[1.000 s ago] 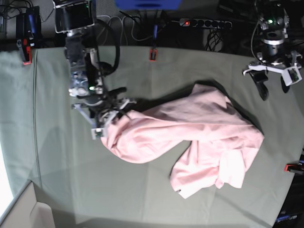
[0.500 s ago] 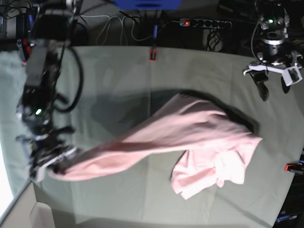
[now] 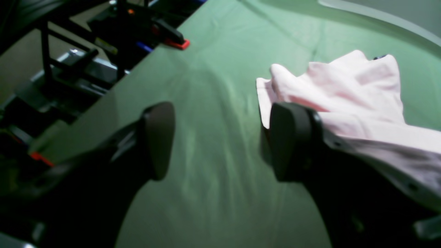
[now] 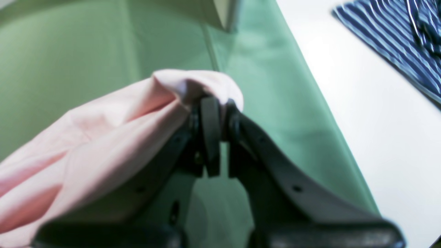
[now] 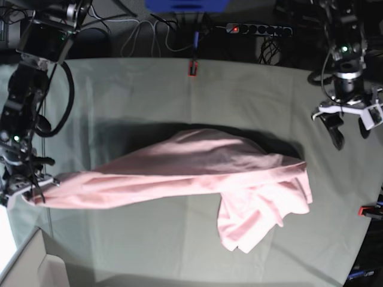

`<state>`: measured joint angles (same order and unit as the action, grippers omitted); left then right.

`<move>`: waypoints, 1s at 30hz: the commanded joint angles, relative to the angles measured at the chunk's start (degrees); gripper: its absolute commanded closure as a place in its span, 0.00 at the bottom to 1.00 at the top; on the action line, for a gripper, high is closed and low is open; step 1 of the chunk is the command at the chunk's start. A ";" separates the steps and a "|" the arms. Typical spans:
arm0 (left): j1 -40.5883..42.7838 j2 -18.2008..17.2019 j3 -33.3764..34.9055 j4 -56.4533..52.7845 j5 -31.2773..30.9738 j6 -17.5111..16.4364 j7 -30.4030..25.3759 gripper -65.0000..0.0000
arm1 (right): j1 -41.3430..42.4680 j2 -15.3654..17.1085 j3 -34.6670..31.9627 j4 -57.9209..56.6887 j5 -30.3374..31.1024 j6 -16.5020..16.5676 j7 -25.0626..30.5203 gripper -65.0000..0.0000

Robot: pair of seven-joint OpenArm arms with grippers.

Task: Layout the t-shirt on the table in an organized manner, then fold the t-shirt properly
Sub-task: 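Grasp the opposite end of the pink t-shirt with the left gripper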

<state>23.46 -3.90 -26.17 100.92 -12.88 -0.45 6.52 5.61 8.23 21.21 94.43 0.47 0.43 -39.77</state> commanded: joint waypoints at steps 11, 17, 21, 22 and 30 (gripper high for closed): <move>-18.23 -0.19 2.75 -16.75 -0.17 0.23 8.99 0.36 | -3.98 0.78 1.25 1.35 -0.07 -0.03 1.92 1.00; -21.75 -0.19 8.37 -22.29 -0.17 0.23 8.73 0.36 | -5.12 0.87 1.25 1.87 -0.07 -0.03 1.83 1.00; -23.51 -0.10 9.95 -25.45 -0.17 0.23 8.73 0.36 | -5.12 0.78 1.16 1.87 -0.07 -0.03 1.57 1.00; -23.77 -0.10 10.22 -26.24 -0.17 0.23 8.73 0.36 | -5.12 0.78 1.16 1.87 -0.07 -0.03 1.48 1.00; -24.47 -0.01 10.31 -30.20 -0.17 0.23 8.73 0.36 | -5.12 0.69 0.99 1.87 -0.07 -0.03 1.48 1.00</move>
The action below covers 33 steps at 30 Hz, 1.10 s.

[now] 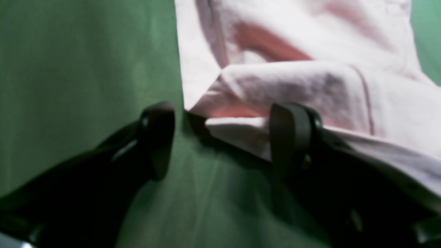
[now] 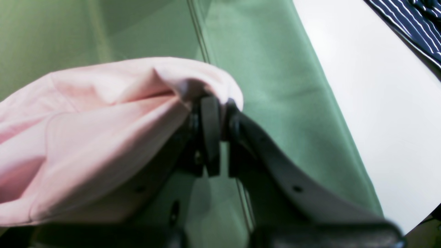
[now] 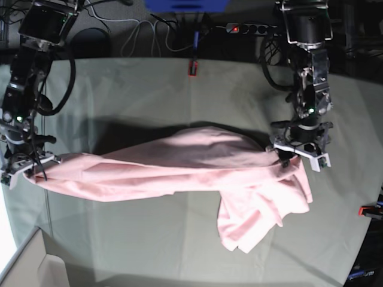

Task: Layout the t-shirt on the table in an organized manner, then fold the t-shirt properly
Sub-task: 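Grasp the opposite end of the pink t-shirt with the left gripper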

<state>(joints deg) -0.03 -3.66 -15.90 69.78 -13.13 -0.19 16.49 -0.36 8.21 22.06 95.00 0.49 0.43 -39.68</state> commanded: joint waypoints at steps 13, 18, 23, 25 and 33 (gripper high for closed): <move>0.16 0.89 0.03 -1.69 0.07 -0.03 -0.97 1.00 | 0.84 -0.08 0.05 1.13 -0.10 -0.03 1.40 1.00; 0.69 0.98 0.03 -1.34 0.07 -0.03 -1.15 1.00 | 0.76 -0.16 0.05 0.87 -0.10 -0.03 1.40 1.00; 3.07 0.98 -0.41 2.62 -0.02 -0.03 -1.24 1.00 | 0.76 -0.16 0.05 0.87 -0.10 -0.03 1.40 1.00; 4.91 0.98 -0.41 6.05 -0.02 -0.03 -1.24 1.00 | 0.76 -0.16 0.05 1.04 -0.10 -0.03 1.40 1.00; 9.04 2.21 -0.41 13.17 -0.02 0.32 -0.89 0.99 | -0.47 -0.25 0.05 0.87 -0.10 -0.03 1.40 1.00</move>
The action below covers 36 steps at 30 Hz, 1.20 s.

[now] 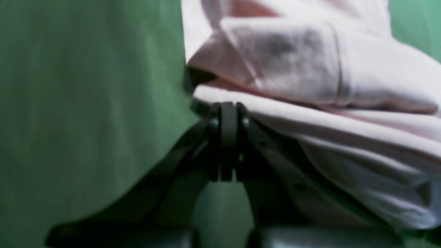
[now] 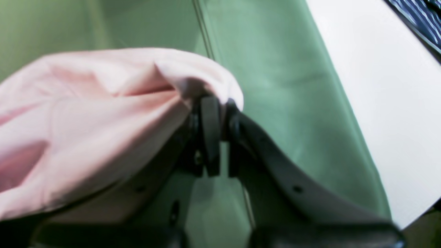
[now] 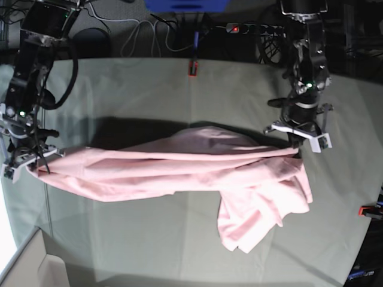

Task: Layout the t-shirt on the table in an organized manner, then fold the t-shirt properly
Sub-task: 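Grasp the opposite end of the pink t-shirt with the left gripper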

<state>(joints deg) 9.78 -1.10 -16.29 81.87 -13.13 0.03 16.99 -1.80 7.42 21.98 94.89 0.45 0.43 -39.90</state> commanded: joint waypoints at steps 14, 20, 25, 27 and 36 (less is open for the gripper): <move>-2.09 -1.31 -0.10 1.08 -13.56 0.10 4.50 0.19 | 0.18 -0.52 0.04 0.98 -0.05 -0.03 1.61 1.00; -2.18 -2.98 -0.01 -0.59 -18.83 0.10 4.41 0.19 | 0.09 -0.52 0.04 0.89 -0.05 -0.03 1.61 1.00; -4.02 -3.60 -0.10 -4.46 -19.97 0.10 4.41 0.19 | 0.09 -0.52 0.04 0.89 -0.05 -0.03 1.61 1.00; -4.20 -3.69 -0.10 -5.87 -19.97 0.10 4.32 0.19 | 0.09 -0.52 0.04 0.89 -0.05 -0.03 1.61 1.00; -6.31 -3.60 -0.10 -9.65 -19.89 0.01 1.07 0.19 | -0.61 -0.52 0.04 0.89 -0.05 -0.03 1.61 1.00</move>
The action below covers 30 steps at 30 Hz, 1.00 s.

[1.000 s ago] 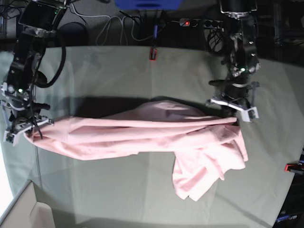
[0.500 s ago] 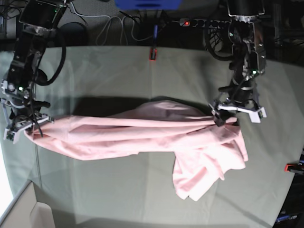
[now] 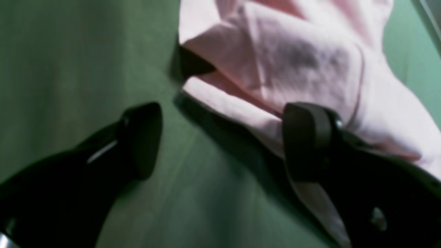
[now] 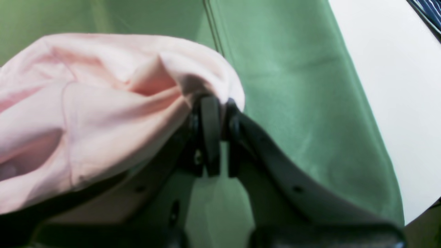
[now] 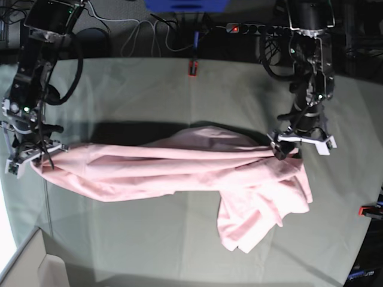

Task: Layout the t-shirt on the table in an organized manner, then fold the t-shirt properly
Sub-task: 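Grasp the opposite end of the pink t-shirt with the left gripper, then lift the shirt with both grippers and swing it up to spread it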

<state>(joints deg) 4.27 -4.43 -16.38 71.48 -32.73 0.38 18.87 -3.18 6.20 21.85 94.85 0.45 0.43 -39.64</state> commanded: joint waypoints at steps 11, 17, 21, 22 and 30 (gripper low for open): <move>-3.09 -0.19 0.34 -2.87 0.16 -0.51 -0.81 0.22 | 0.76 0.79 0.18 0.93 -0.05 -0.03 1.35 1.00; -4.49 -0.10 0.43 -3.04 0.25 -0.51 -0.72 0.79 | 0.85 0.79 0.18 0.93 -0.05 -0.03 1.35 1.00; -4.49 -0.01 0.25 -3.04 0.16 -0.16 -0.37 0.99 | 0.85 0.88 0.18 0.93 -0.05 -0.03 1.35 1.00; -4.23 -0.01 0.25 -2.78 -0.02 -0.16 -0.37 0.98 | 0.85 0.88 0.18 0.93 -0.05 -0.03 1.35 1.00; 6.58 -0.19 -3.27 12.96 -0.37 -0.07 -0.19 1.00 | 0.76 1.06 0.44 1.37 -0.05 0.06 1.35 1.00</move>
<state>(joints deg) 11.38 -3.97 -19.25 83.42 -33.08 0.45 20.38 -3.18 6.50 22.04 95.00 0.56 0.40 -39.75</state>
